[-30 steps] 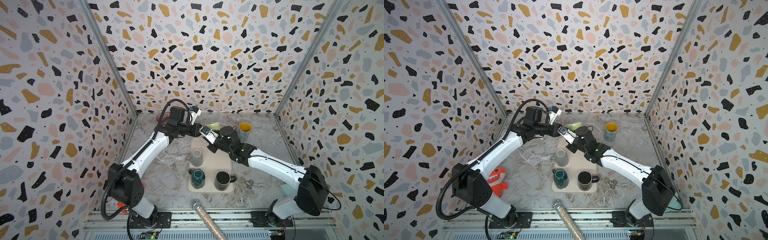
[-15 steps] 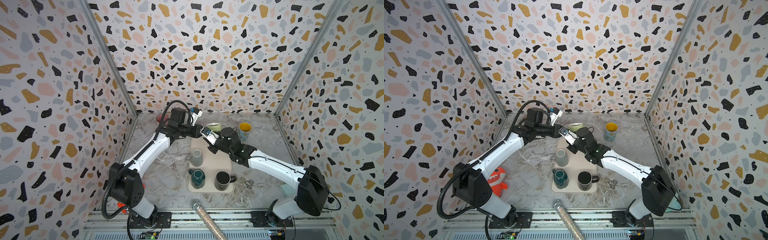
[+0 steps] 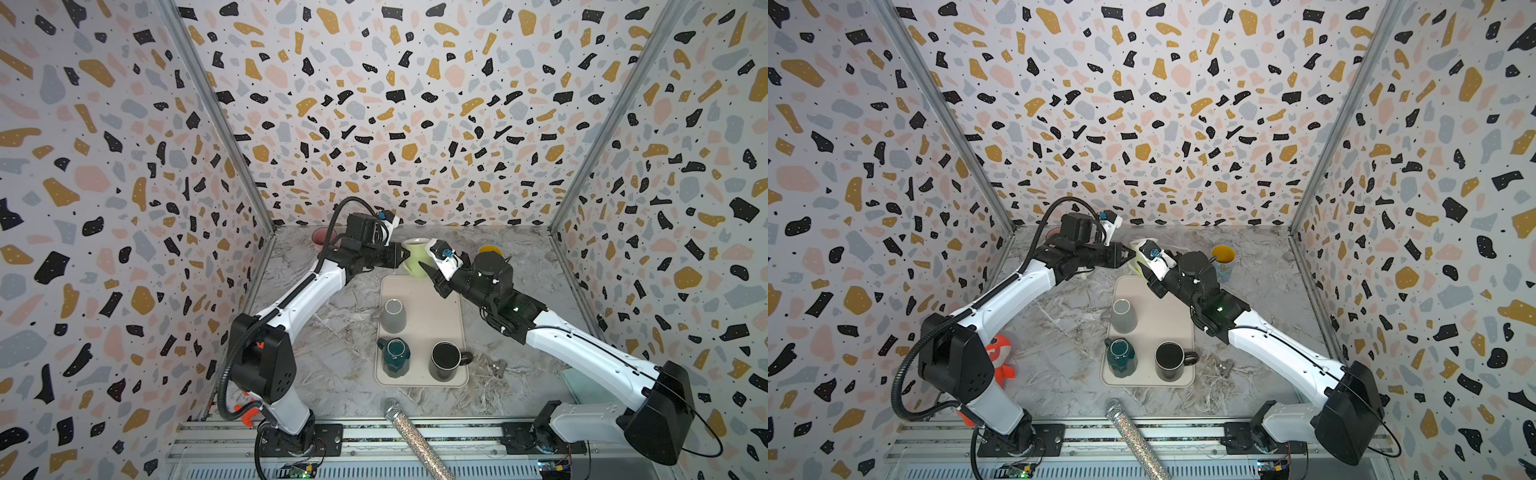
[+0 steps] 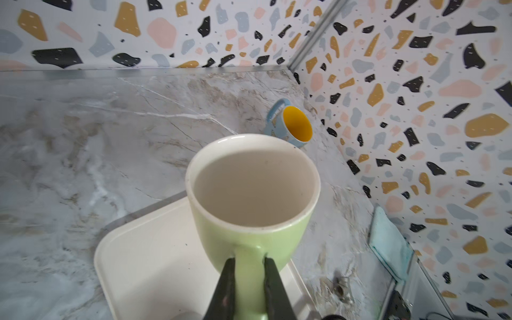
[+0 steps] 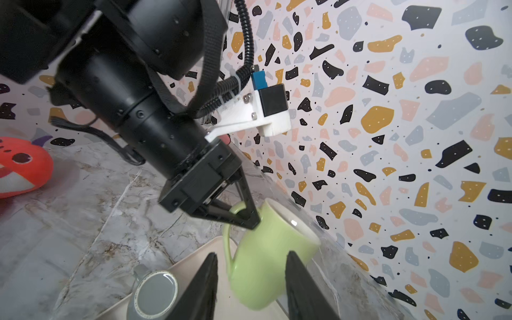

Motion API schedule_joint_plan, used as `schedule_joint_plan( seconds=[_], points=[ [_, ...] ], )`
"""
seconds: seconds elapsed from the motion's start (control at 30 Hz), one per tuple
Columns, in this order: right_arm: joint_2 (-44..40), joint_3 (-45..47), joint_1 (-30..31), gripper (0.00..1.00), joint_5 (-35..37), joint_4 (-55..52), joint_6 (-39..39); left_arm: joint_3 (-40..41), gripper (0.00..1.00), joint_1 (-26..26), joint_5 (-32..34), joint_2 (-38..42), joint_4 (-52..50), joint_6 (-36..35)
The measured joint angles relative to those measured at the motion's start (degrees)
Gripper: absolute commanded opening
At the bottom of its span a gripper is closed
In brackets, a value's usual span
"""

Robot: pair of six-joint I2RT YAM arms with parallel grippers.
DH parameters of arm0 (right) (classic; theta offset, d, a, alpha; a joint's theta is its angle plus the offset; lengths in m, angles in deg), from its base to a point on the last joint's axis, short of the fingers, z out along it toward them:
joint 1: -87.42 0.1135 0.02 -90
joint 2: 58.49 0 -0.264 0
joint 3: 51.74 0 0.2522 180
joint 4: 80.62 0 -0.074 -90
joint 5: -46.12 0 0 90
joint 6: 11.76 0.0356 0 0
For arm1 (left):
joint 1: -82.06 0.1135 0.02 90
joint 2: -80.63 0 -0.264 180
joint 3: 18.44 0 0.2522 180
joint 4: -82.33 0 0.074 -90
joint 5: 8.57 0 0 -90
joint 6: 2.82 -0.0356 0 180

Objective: Turn the mug right side up
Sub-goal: Place the mug at the top-center of the table.

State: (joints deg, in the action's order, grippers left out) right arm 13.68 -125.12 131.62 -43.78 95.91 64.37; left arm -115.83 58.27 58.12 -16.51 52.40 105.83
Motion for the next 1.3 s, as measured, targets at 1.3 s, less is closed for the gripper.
schedule_joint_plan(
  seconds=[1.3],
  points=[
    [-7.4, 6.8, -3.9, 0.40, 1.6, 0.0, 6.4, 15.5, 0.00, 0.2, 41.9, -17.9, 44.5, -4.3]
  ],
)
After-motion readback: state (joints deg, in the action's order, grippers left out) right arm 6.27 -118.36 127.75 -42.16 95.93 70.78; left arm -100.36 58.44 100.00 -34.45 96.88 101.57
